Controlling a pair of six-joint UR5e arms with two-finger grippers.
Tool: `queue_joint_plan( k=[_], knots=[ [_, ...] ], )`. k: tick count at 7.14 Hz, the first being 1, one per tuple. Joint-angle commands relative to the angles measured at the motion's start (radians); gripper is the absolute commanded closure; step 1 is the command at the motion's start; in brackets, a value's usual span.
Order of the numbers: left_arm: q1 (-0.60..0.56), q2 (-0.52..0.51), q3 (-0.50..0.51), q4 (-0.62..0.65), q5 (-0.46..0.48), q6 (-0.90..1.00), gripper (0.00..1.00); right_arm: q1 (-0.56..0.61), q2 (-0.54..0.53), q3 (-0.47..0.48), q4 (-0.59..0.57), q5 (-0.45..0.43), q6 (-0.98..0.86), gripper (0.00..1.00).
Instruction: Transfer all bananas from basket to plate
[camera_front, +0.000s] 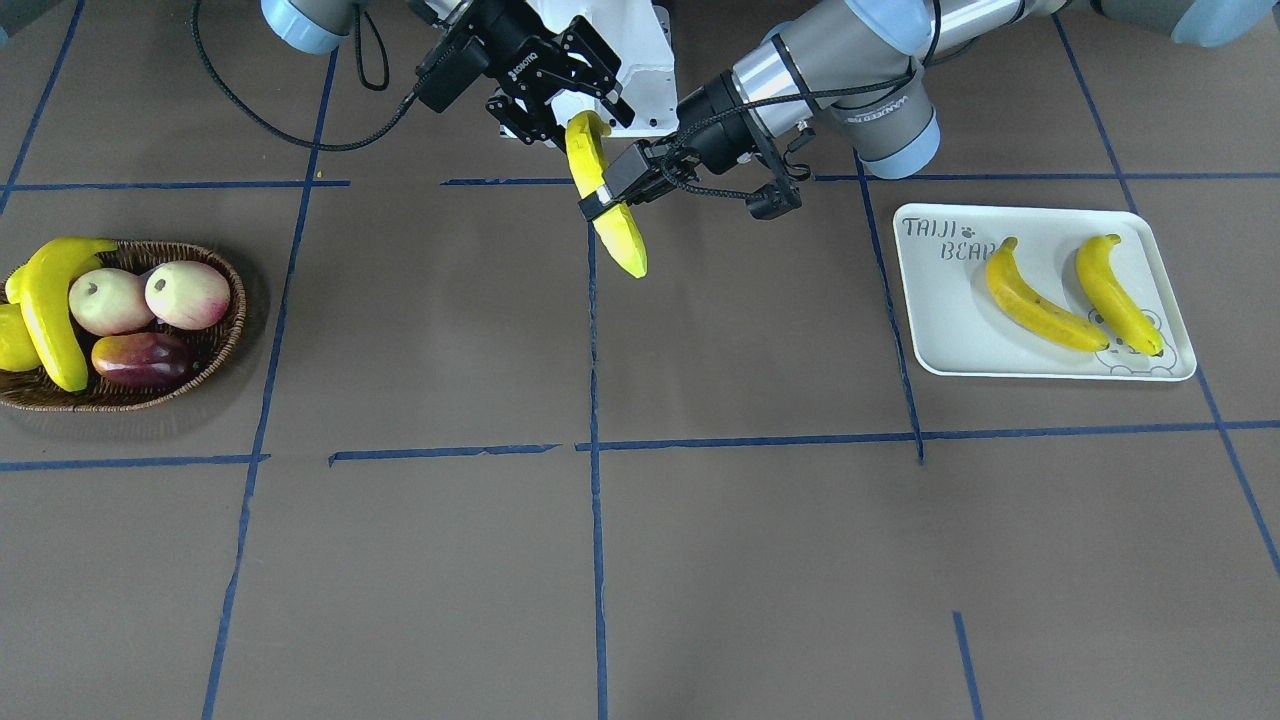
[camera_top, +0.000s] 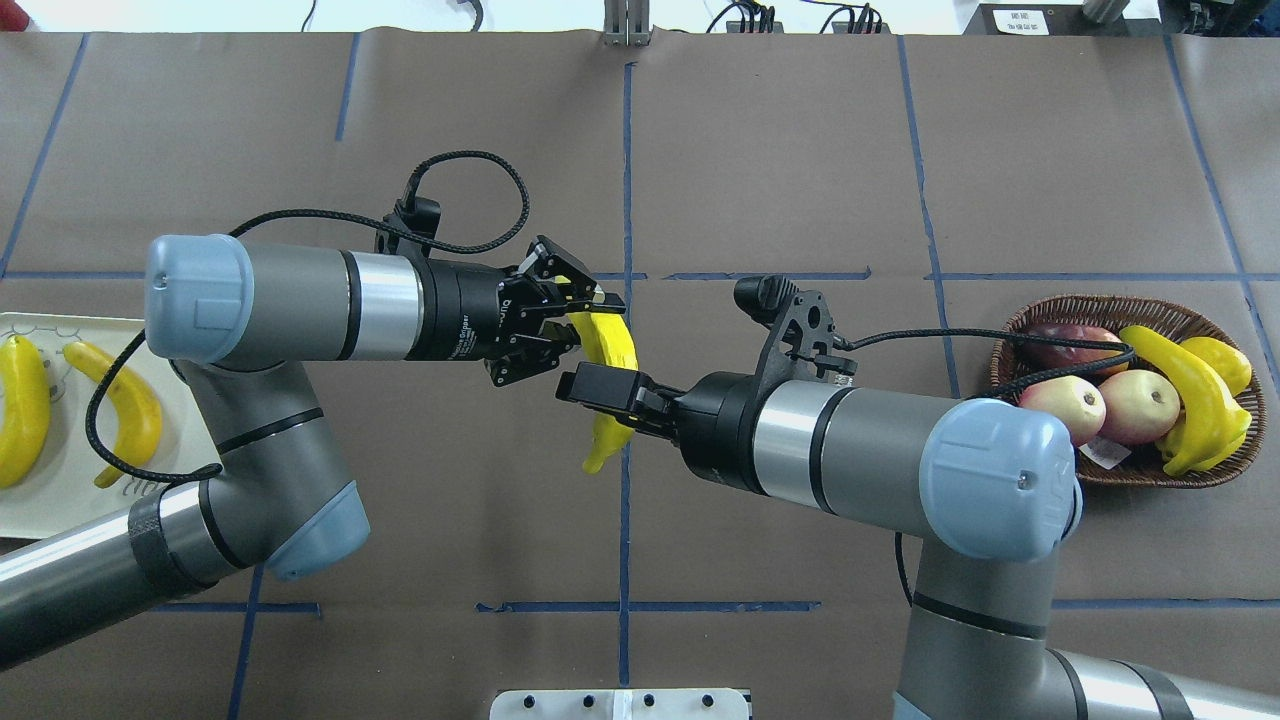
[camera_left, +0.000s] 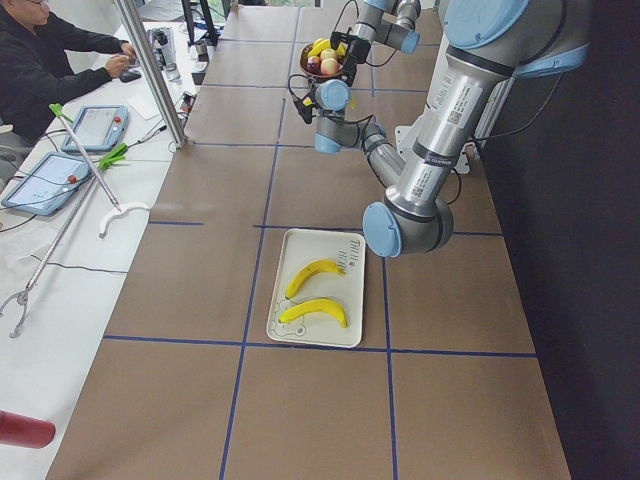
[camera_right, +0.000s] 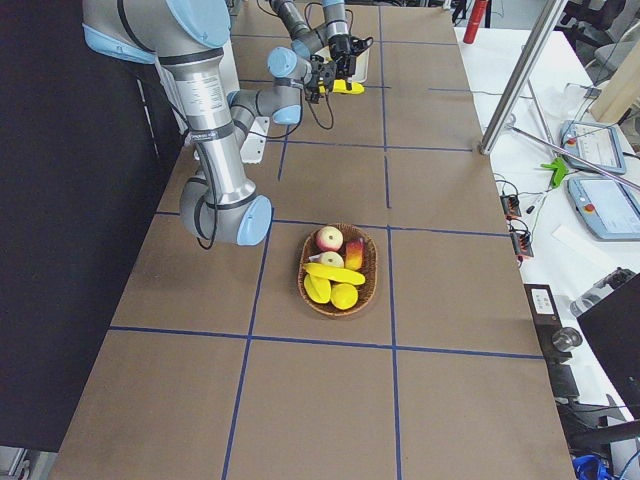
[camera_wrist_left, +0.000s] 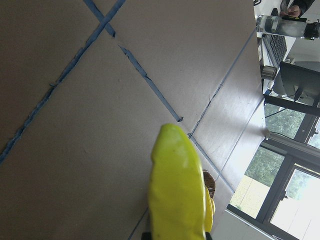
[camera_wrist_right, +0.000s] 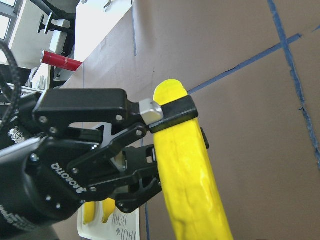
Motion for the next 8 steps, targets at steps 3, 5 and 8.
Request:
queue_joint_plan(
  k=[3, 5, 8],
  knots=[
    [-0.126, 0.14, 0.006, 0.018, -0.099, 0.178, 1.0, 0.264, -0.05, 0.096, -0.15, 0.294, -0.005, 0.0],
    [-0.26, 0.306, -0.033, 0.117, -0.183, 0.419, 1.0, 0.404, -0.094, 0.102, -0.286, 0.447, -0.183, 0.0],
    [-0.288, 0.644, -0.056, 0.119, -0.168, 0.759, 1.0, 0.504, -0.259, 0.133, -0.42, 0.515, -0.493, 0.0]
  ],
)
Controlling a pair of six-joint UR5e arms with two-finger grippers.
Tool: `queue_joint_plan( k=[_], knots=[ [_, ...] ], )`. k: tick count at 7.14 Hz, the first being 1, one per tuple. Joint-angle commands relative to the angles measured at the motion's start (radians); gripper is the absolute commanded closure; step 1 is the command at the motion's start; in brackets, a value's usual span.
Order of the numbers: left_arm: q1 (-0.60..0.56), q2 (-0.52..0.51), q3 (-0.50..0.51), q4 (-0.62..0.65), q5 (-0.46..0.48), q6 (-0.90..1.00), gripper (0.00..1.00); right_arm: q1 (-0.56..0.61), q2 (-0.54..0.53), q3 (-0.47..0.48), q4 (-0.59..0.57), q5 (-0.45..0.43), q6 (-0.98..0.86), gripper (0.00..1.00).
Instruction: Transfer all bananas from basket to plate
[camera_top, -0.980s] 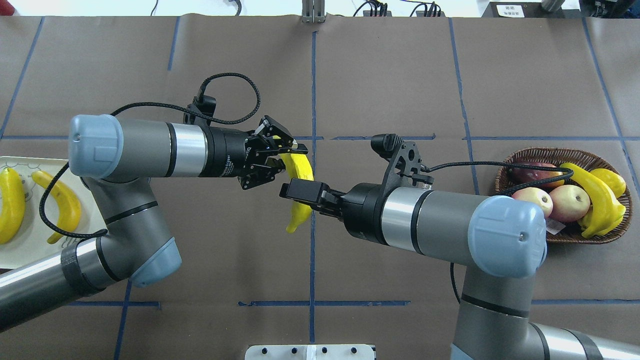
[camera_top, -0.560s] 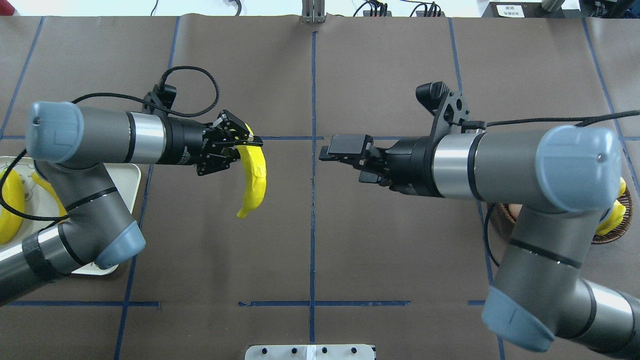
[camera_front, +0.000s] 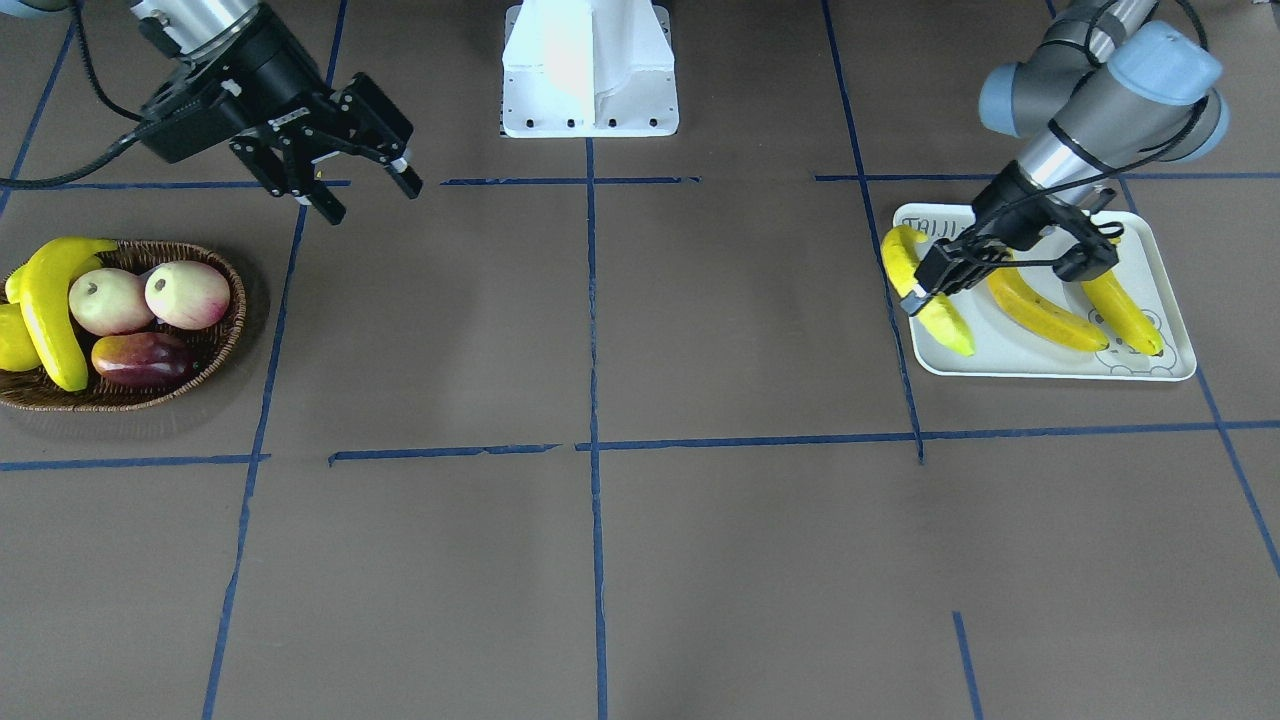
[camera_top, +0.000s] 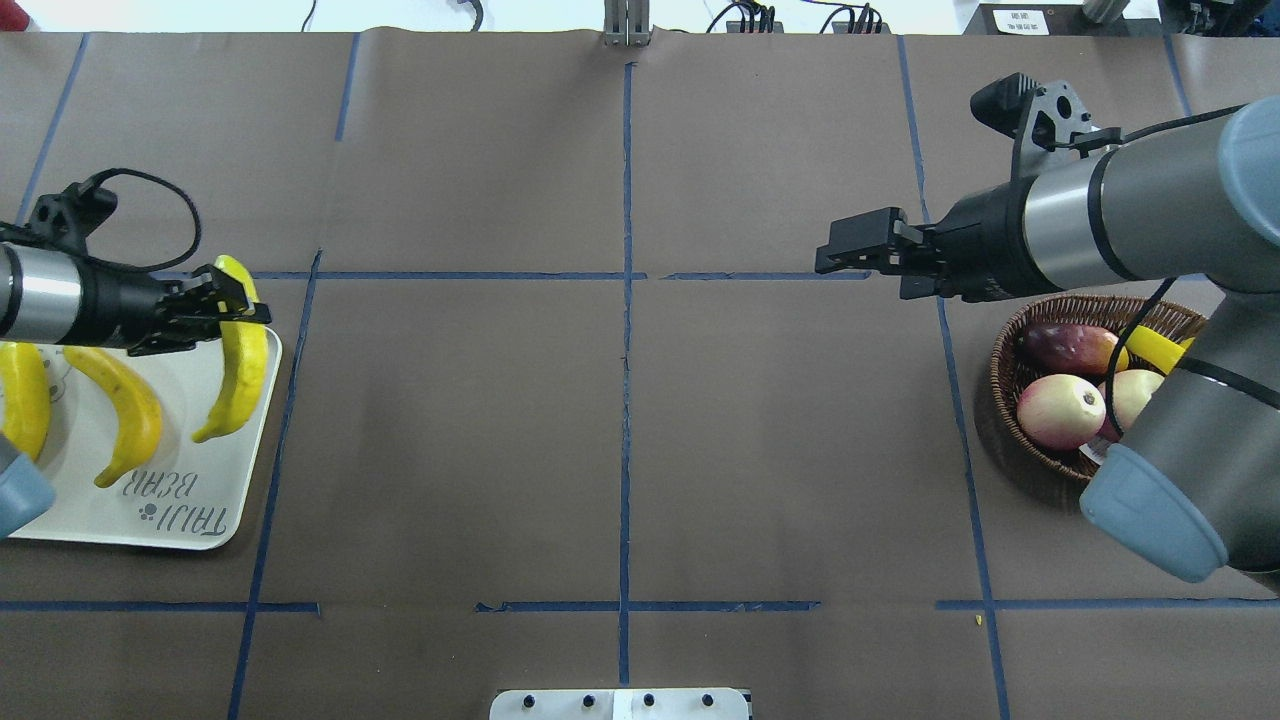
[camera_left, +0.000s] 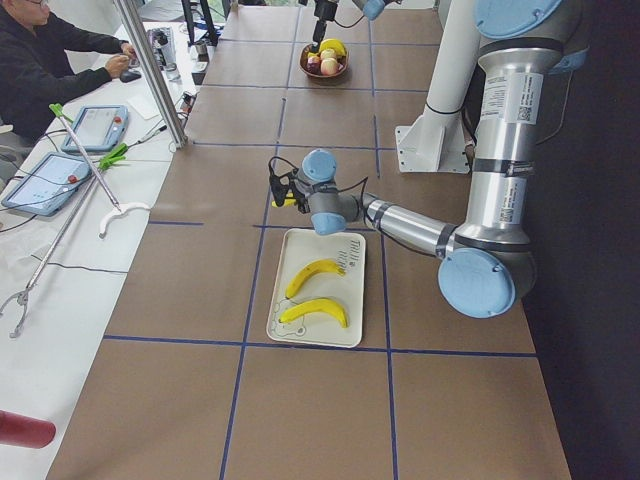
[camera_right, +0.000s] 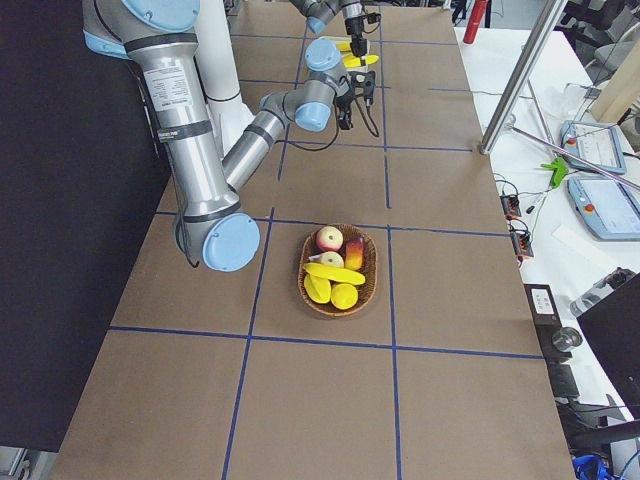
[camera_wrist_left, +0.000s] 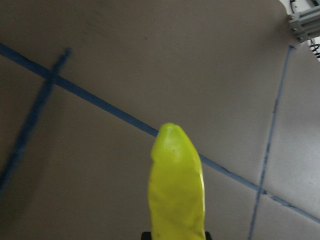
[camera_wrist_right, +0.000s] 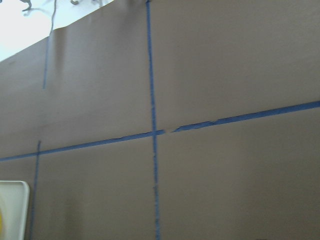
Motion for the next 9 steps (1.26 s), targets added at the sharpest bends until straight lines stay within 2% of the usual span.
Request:
queue_joint_plan(
  k=[1, 2, 3, 4, 6, 8, 9],
  knots=[
    [-0.007, 0.155, -0.008, 0.002, 0.003, 0.113, 1.0, 0.108, -0.094, 0.014, -0.072, 0.114, -0.191, 0.0],
    [0.001, 0.157, -0.009, 0.003, 0.003, 0.113, 0.97, 0.118, -0.114, 0.014, -0.072, 0.122, -0.223, 0.0],
    [0.007, 0.139, -0.008, 0.005, 0.0, 0.106, 0.44, 0.121, -0.124, 0.013, -0.072, 0.123, -0.226, 0.0],
    [0.01, 0.119, -0.008, 0.005, 0.0, 0.104, 0.01, 0.127, -0.137, 0.014, -0.072, 0.123, -0.246, 0.0],
    [0.009, 0.111, -0.009, 0.003, -0.009, 0.104, 0.0, 0.138, -0.175, 0.014, -0.066, 0.123, -0.279, 0.0],
    [0.007, 0.055, -0.017, 0.028, -0.05, 0.099, 0.0, 0.18, -0.298, 0.019, -0.058, 0.124, -0.448, 0.0],
    [-0.003, 0.009, -0.059, 0.137, -0.096, 0.099, 0.0, 0.2, -0.397, 0.019, -0.013, 0.124, -0.564, 0.0]
  ],
)
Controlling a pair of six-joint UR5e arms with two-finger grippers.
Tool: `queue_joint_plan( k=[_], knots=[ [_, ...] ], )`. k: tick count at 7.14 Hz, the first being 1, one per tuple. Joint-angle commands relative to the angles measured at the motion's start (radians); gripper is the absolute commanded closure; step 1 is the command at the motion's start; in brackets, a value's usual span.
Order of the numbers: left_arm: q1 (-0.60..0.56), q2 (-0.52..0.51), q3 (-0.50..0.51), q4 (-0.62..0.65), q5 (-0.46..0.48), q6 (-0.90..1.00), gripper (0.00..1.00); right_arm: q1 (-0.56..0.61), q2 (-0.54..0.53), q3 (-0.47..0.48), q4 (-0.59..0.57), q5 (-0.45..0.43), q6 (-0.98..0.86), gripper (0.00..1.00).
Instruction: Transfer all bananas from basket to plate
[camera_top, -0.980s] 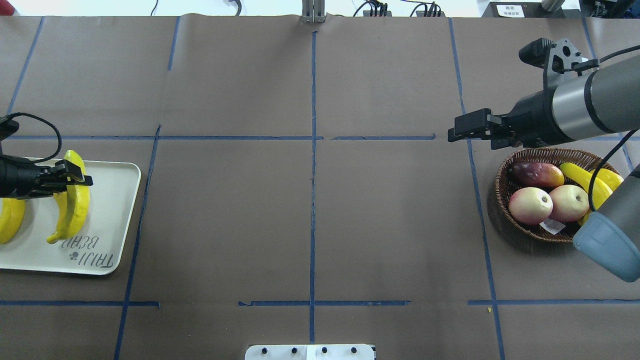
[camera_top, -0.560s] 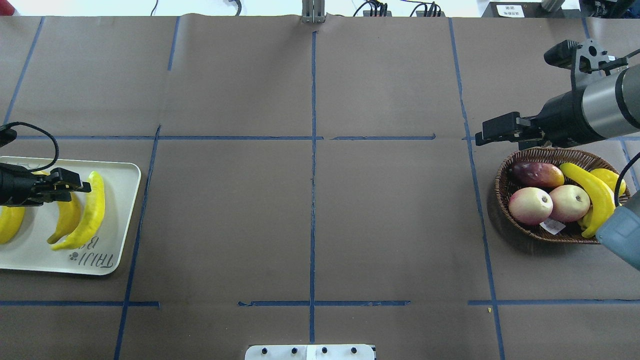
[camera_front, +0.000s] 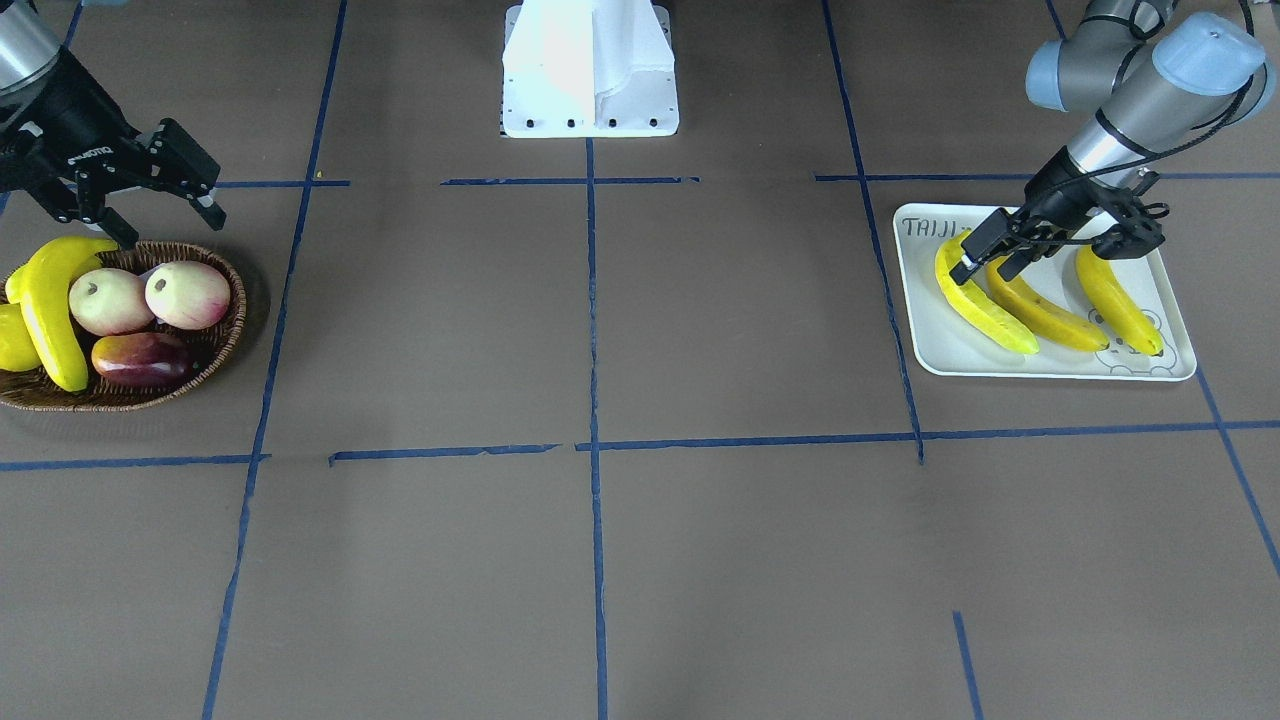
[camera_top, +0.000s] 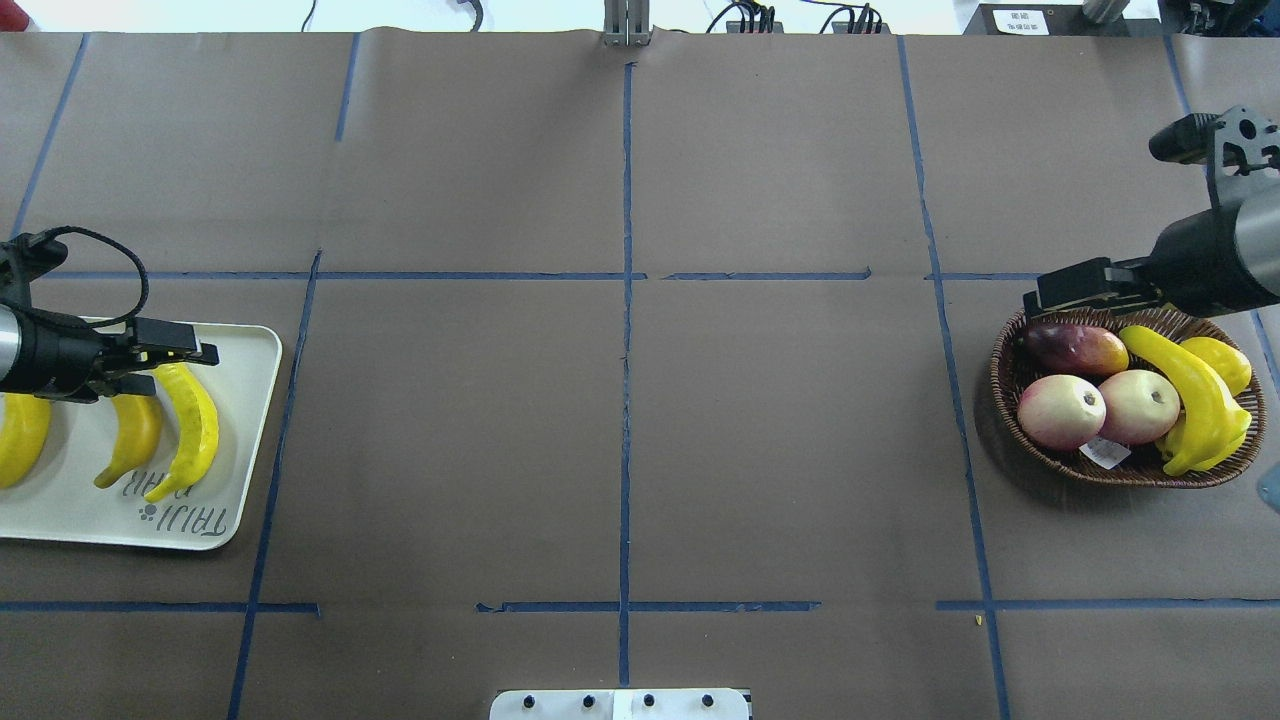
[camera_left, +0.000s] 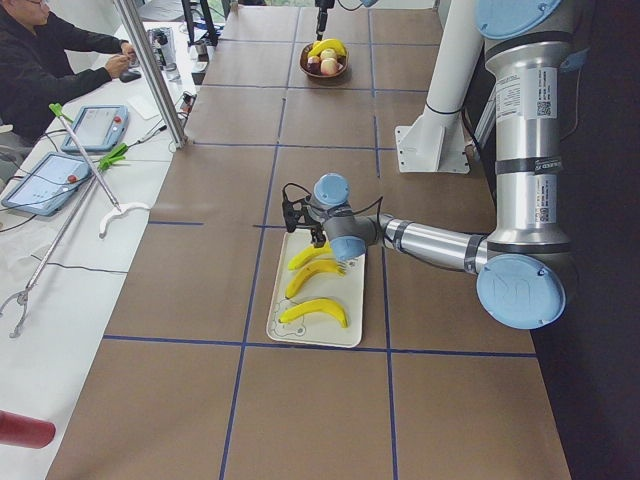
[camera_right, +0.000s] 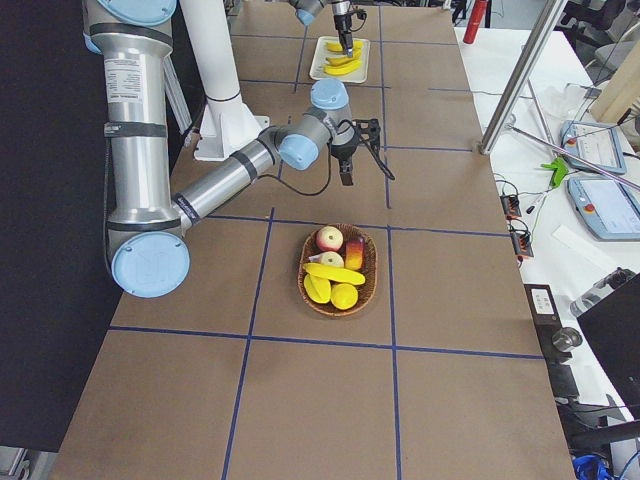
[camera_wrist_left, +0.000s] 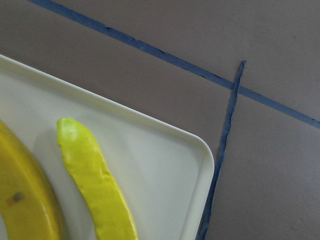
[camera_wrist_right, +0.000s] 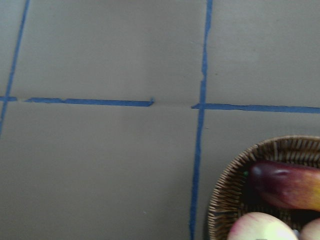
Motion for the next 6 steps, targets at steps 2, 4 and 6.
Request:
queue_joint_plan(
  k=[2, 4, 6],
  knots=[
    [-0.009, -0.113, -0.104, 0.256, -0.042, -0.001, 0.0, 0.046, -0.281, -0.041, 0.199, 0.011, -0.135, 0.0],
    [-0.007, -0.129, -0.103, 0.258, -0.04, -0.022, 0.0, 0.046, -0.305, -0.187, 0.314, 0.034, -0.009, 0.0],
    [-0.004, -0.146, -0.093, 0.258, -0.039, -0.03, 0.0, 0.064, -0.293, -0.302, 0.457, 0.095, 0.075, 0.0]
  ],
)
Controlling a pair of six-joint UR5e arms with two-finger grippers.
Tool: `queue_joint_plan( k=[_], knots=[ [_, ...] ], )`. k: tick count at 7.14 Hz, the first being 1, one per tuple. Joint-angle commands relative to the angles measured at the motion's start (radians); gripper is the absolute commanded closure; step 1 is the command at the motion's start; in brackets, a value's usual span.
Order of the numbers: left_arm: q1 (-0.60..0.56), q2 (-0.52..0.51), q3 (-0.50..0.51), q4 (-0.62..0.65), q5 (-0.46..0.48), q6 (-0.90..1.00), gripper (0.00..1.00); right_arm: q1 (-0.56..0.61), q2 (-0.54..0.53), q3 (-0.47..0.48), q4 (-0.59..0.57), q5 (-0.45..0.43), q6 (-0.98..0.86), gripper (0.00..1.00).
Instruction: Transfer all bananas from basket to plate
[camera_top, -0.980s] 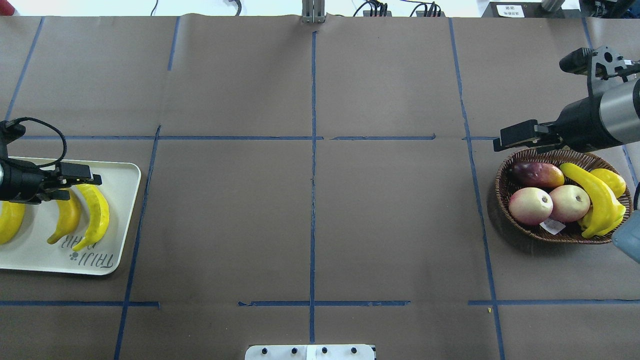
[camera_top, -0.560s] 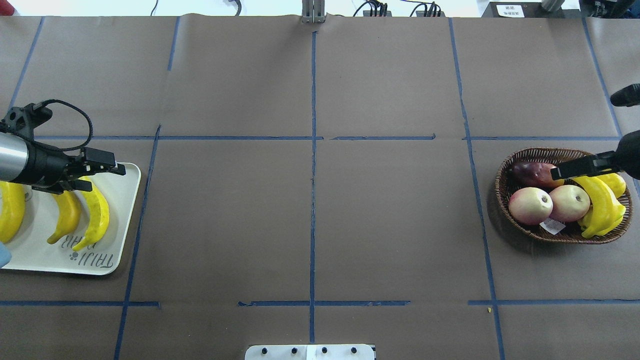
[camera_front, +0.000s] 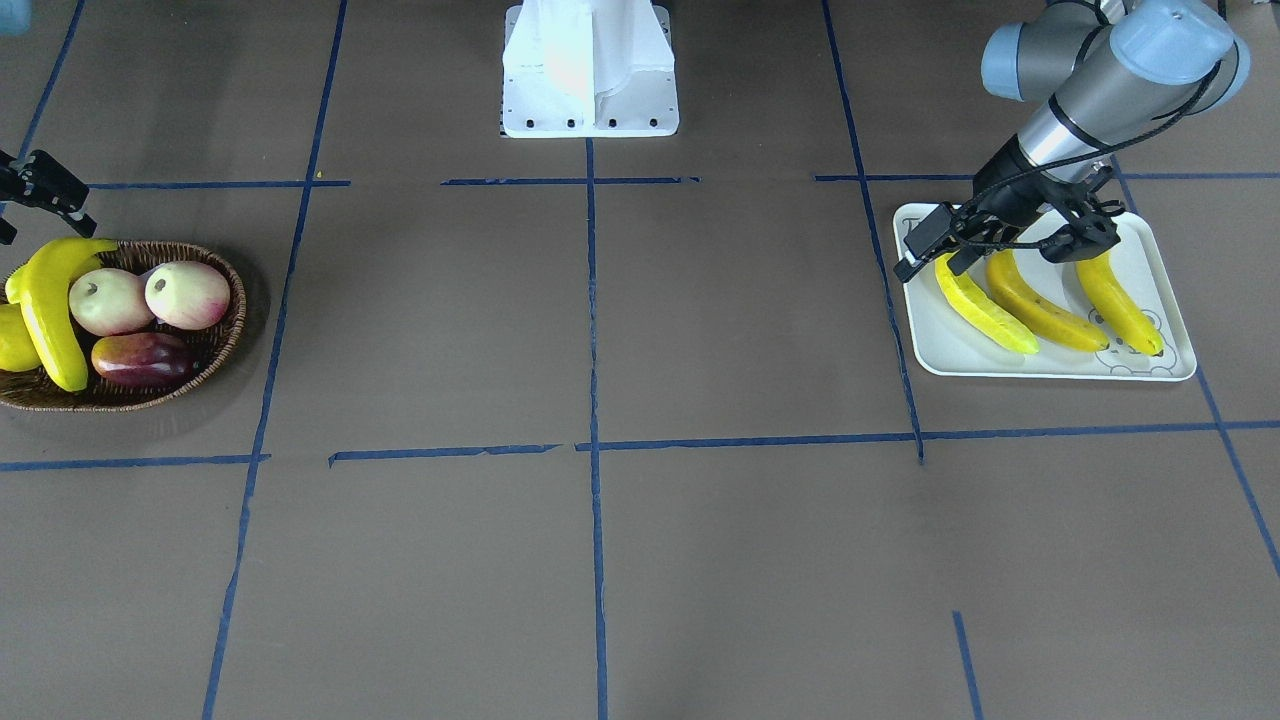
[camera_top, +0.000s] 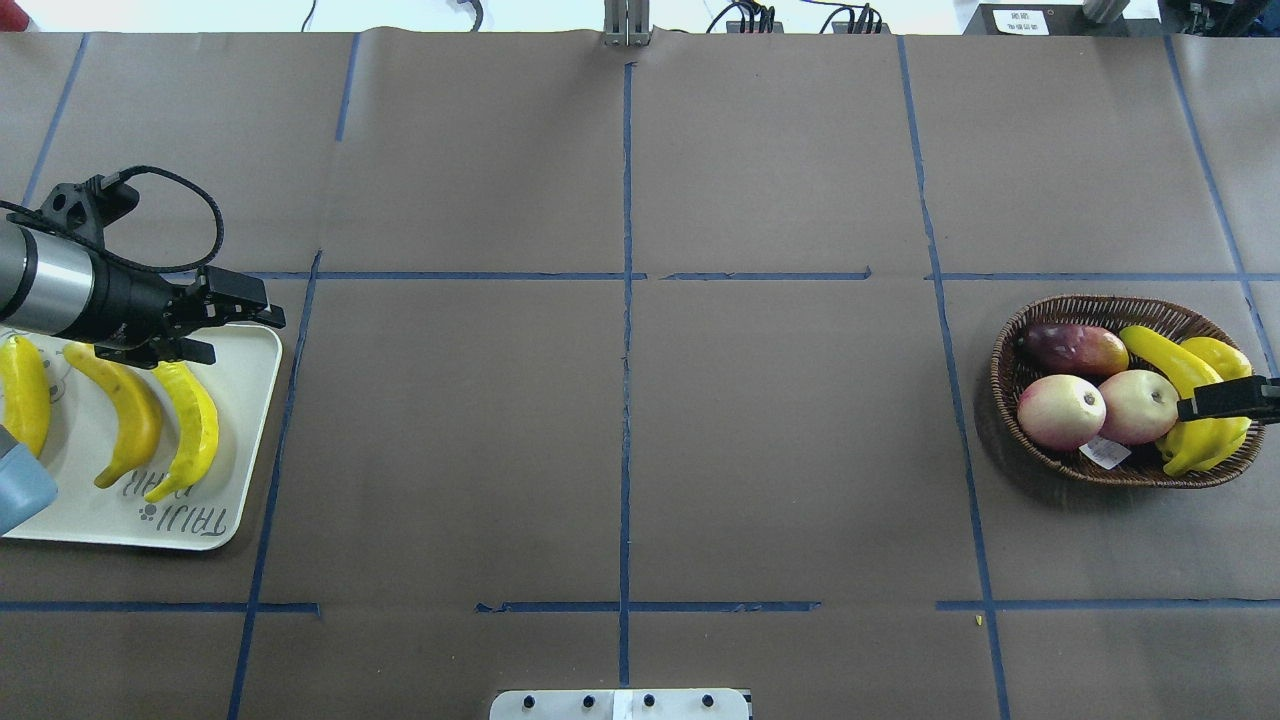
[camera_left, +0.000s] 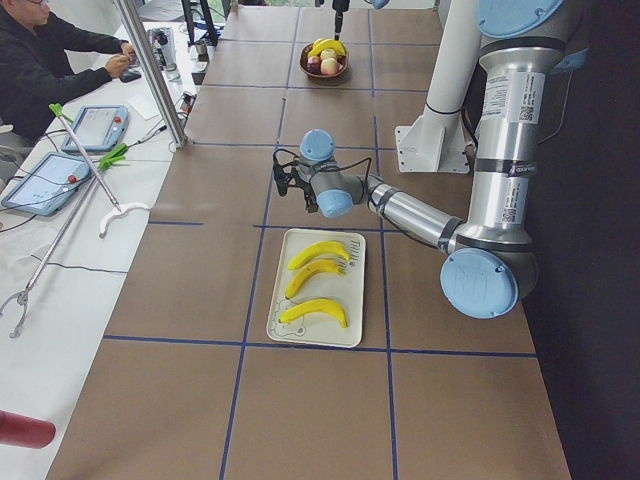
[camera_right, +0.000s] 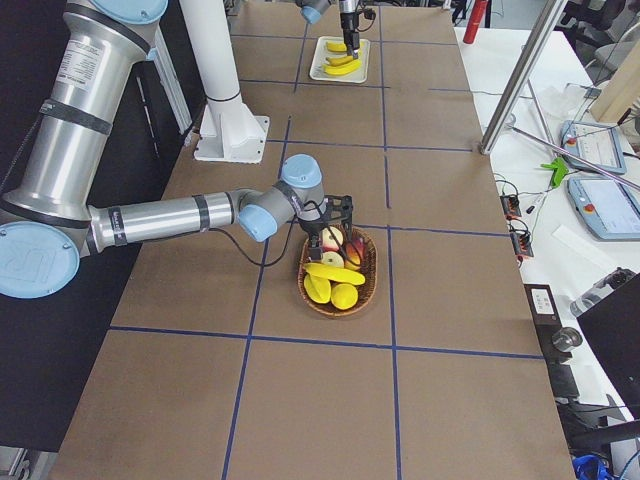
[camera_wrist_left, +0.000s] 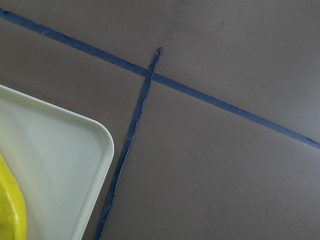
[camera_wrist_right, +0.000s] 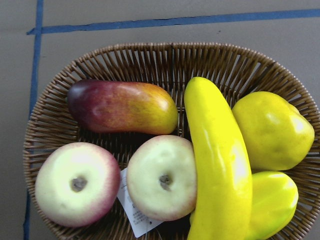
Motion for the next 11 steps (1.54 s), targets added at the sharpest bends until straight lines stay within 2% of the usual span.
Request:
queue_joint_plan(
  k=[1, 5, 6, 7, 8, 9, 11],
  knots=[
    [0.003, -0.012, 0.009, 0.001, 0.001, -0.005, 0.0, 0.009, 0.015, -0.07, 0.062, 0.02, 0.08, 0.0],
    [0.008, -0.028, 0.019, 0.001, 0.002, -0.005, 0.0, 0.009, 0.081, -0.165, 0.058, 0.017, 0.079, 0.04],
    [0.008, -0.034, 0.023, 0.001, 0.002, -0.005, 0.0, 0.009, 0.075, -0.162, 0.063, 0.018, 0.079, 0.17],
    [0.006, -0.049, 0.033, 0.003, 0.002, -0.005, 0.0, 0.01, 0.072, -0.162, 0.068, 0.018, 0.073, 0.55],
    [0.006, -0.064, 0.051, 0.003, 0.002, -0.005, 0.0, 0.01, 0.073, -0.161, 0.066, 0.021, 0.073, 0.81],
    [0.008, -0.068, 0.055, 0.001, 0.002, -0.005, 0.0, 0.015, 0.073, -0.153, 0.066, 0.024, 0.073, 0.97],
    [0.008, -0.071, 0.056, 0.001, 0.01, -0.005, 0.0, 0.064, 0.058, -0.08, 0.069, 0.029, 0.065, 1.0]
  ],
)
